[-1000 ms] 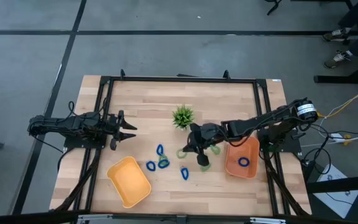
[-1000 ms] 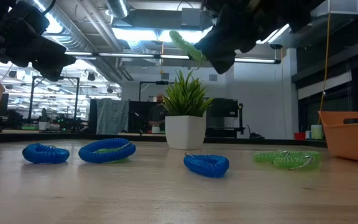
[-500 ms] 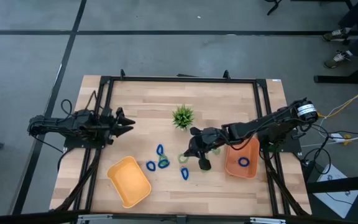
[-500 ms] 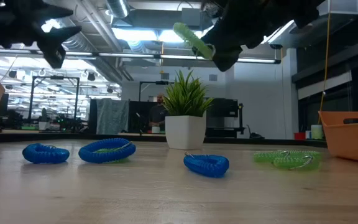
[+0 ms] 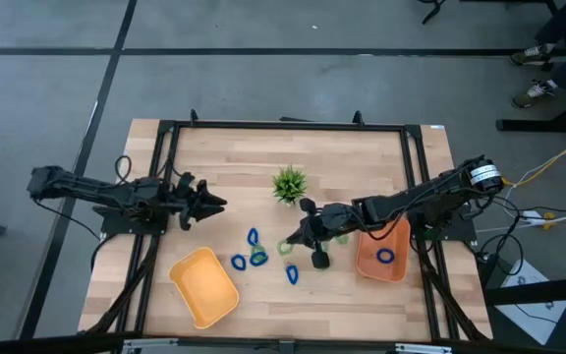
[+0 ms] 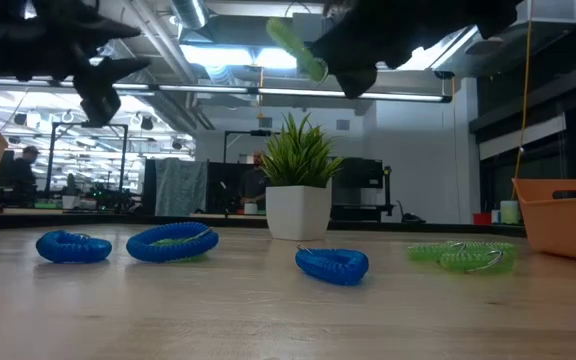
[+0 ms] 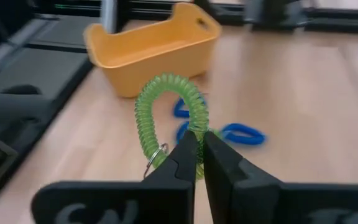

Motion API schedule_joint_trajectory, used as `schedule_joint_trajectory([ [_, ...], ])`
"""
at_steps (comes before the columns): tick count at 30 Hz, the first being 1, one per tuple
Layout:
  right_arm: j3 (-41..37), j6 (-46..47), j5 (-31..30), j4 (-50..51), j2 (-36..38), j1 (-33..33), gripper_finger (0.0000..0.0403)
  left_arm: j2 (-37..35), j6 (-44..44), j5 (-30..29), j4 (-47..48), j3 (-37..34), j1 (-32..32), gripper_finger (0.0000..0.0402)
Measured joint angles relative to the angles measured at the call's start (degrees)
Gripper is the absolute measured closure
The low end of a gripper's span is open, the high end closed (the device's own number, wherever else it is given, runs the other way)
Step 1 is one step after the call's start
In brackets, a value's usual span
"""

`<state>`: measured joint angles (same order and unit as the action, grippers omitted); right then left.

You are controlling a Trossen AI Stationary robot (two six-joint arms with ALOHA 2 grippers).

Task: Sort spring keychains
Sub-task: Put the green spring keychain into the yellow bin

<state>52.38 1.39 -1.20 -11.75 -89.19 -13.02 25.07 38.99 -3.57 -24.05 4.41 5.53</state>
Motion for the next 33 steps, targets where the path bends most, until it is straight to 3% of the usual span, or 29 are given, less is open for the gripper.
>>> schedule_joint_trajectory([
  [6, 0.00, -2.02, -11.13, -0.04, 0.00, 0.00, 0.0386, 15.16, 9.14, -0.95, -0.22, 8.80, 0.54, 0.0253],
  [12, 0.00, -2.06, -18.41, -0.39, 0.00, 0.02, 0.0386, 30.35, 9.49, 2.94, 3.89, 22.40, 0.54, 0.0253],
  [23, -0.02, -1.43, -21.72, -1.81, 0.00, 0.02, 0.0386, 50.03, 9.47, 5.74, 19.74, 42.13, 1.17, 0.0253],
  [33, -0.02, -1.87, -21.76, -2.16, 0.00, 0.04, 0.0386, 57.06, 8.75, 7.57, 20.13, 48.12, 1.13, 0.0253],
])
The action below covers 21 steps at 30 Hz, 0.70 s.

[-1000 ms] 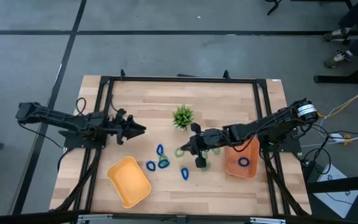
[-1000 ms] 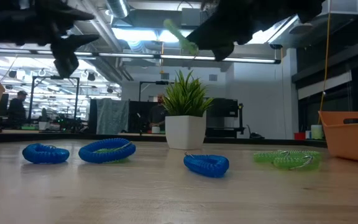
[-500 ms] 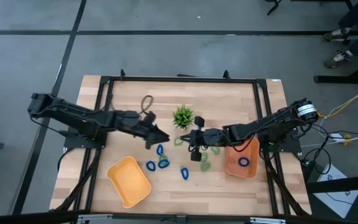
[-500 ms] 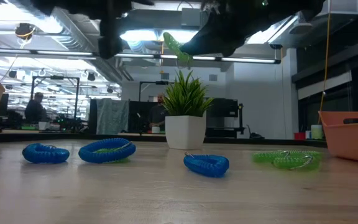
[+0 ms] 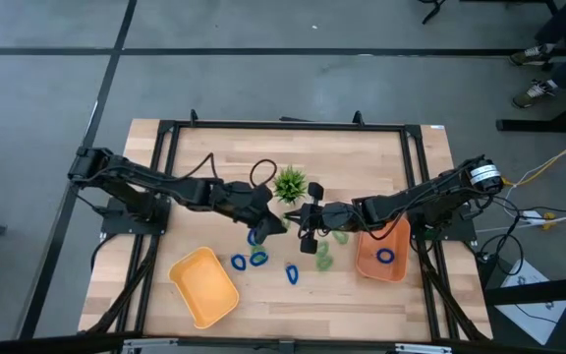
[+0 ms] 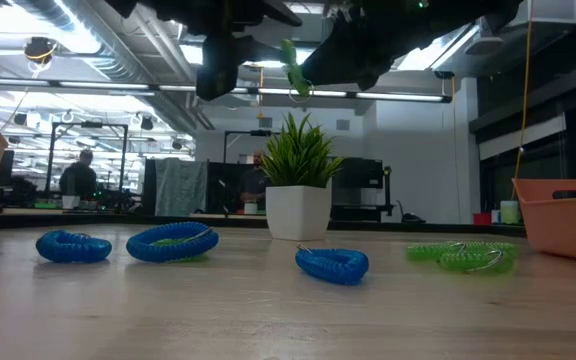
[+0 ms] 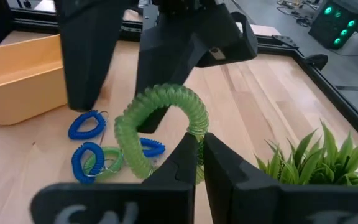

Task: Sort spring keychains
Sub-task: Put the green spring keychain into the yellow bin

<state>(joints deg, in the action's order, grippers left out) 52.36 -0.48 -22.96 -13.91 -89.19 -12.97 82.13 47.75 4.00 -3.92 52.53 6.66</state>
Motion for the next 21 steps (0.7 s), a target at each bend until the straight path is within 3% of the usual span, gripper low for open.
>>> schedule_joint_trajectory([
  [10, 0.00, -0.02, 0.61, -0.02, 0.00, 0.00, 0.0386, -0.37, -0.07, -5.80, 7.56, -0.01, 0.00, 0.0274],
  [21, 0.00, 0.28, 0.67, 1.11, 0.00, 0.00, 0.0356, -0.38, -4.41, -5.94, 7.14, -0.02, 0.00, 0.0383],
])
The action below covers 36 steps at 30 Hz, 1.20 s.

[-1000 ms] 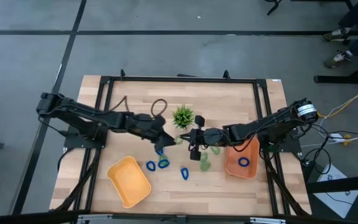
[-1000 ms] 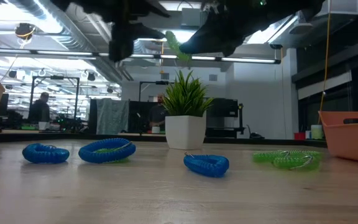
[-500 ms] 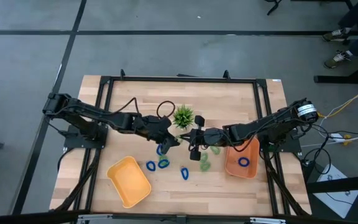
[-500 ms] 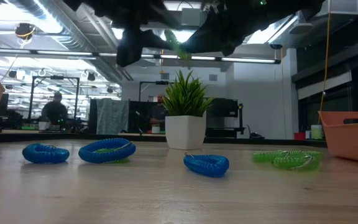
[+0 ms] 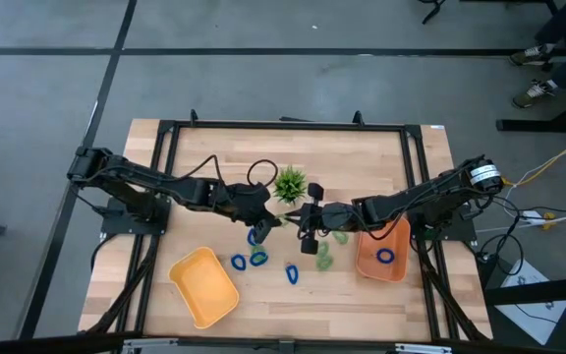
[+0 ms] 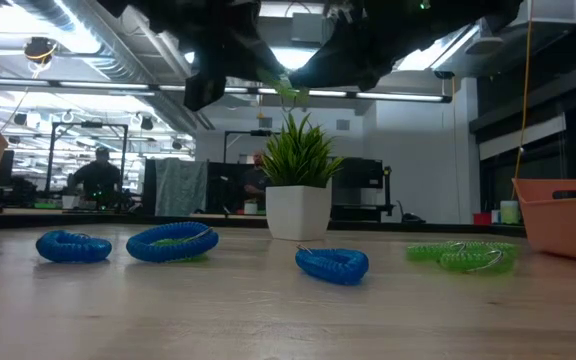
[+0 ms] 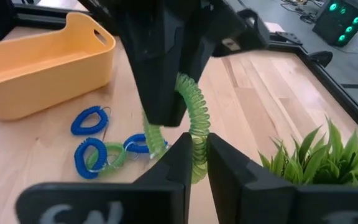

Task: Sort spring keychains
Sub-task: Put the green spring keychain into the yellow bin

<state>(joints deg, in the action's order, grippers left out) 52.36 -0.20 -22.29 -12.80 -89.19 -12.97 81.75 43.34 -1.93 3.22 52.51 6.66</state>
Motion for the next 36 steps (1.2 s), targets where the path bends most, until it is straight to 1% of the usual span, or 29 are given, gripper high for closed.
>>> schedule_joint_trajectory([
  [2, 0.00, 0.08, 0.25, 0.90, 0.00, 0.00, 0.0352, 0.01, -0.05, 0.00, 0.02, 0.00, 0.00, 0.0387],
  [6, 0.00, 0.11, 4.27, 1.84, 0.00, 0.00, 0.0346, 0.01, -0.18, 0.51, 0.08, 0.00, 0.00, 0.0381],
  [10, 0.00, -1.64, 5.90, 1.90, 0.00, 0.02, 0.0329, -0.03, -0.20, 1.46, 0.76, 0.00, 0.00, 0.0383],
  [16, -0.02, -1.54, 6.02, 1.95, 0.00, 0.02, 0.0280, -2.70, 0.02, 3.05, 5.35, 0.00, 0.41, 0.0384],
  [20, -0.02, -1.46, 6.02, 1.96, 0.00, 0.02, 0.0244, -6.16, 1.74, 3.02, 9.59, 0.00, 1.61, 0.0384],
  [24, -0.02, -1.35, 6.02, 2.44, 0.00, 0.02, 0.0220, -10.20, 3.29, 3.02, 13.32, 0.00, 3.80, 0.0384],
  [28, -0.02, -1.34, 6.02, 2.49, 0.00, 0.02, 0.0215, -13.69, 4.10, 2.95, 15.75, 0.00, 6.94, 0.0384],
  [33, -0.02, -1.37, 6.02, 3.44, 0.00, 0.02, 0.0221, -17.00, 4.78, 2.97, 19.61, 0.00, 11.51, 0.0384],
  [36, -0.02, -1.36, 6.03, 3.70, 0.00, 0.02, 0.0225, -18.17, 6.94, 3.02, 23.27, 0.00, 14.37, 0.0381],
])
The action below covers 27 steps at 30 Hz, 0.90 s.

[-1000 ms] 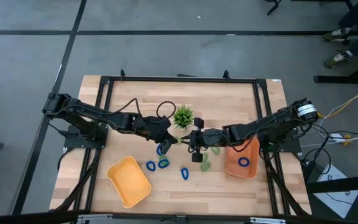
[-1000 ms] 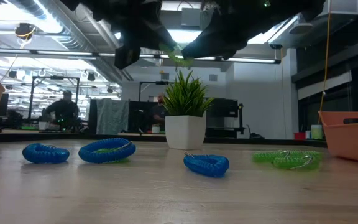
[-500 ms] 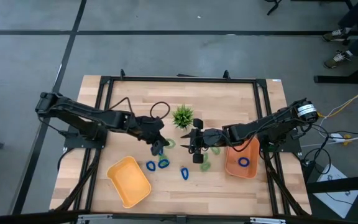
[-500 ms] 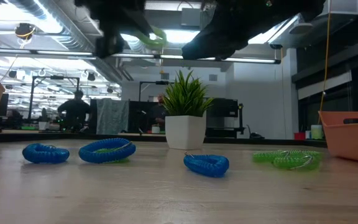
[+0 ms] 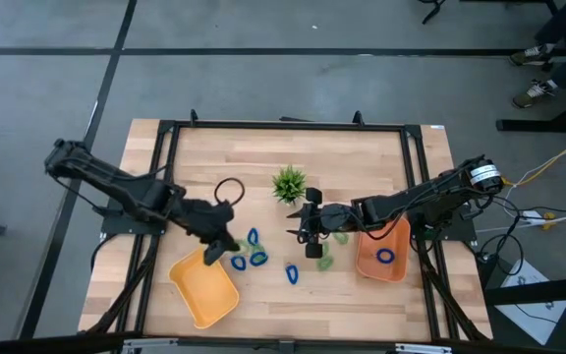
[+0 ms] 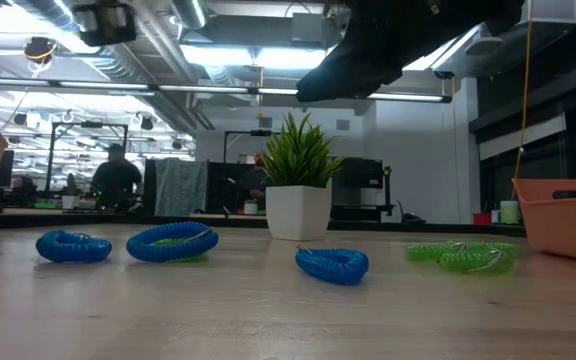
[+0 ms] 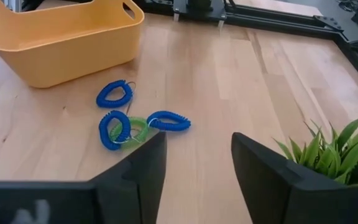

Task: Sort spring keychains
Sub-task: Put the green spring keychain into the yellow bin

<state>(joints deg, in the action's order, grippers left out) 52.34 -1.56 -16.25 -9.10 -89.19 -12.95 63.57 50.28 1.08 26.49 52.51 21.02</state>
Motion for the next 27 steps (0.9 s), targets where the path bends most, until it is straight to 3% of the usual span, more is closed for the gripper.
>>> schedule_joint_trajectory([
  [13, 0.00, 0.00, -0.02, 0.00, 0.00, 0.00, 0.0225, 0.02, 20.17, 0.00, 11.17, -0.04, 7.80, 0.0380],
  [27, 0.00, 0.00, -0.02, 0.41, 0.00, 0.00, 0.0224, 0.07, 30.57, 2.54, 15.74, -0.59, 11.06, 0.0372],
])
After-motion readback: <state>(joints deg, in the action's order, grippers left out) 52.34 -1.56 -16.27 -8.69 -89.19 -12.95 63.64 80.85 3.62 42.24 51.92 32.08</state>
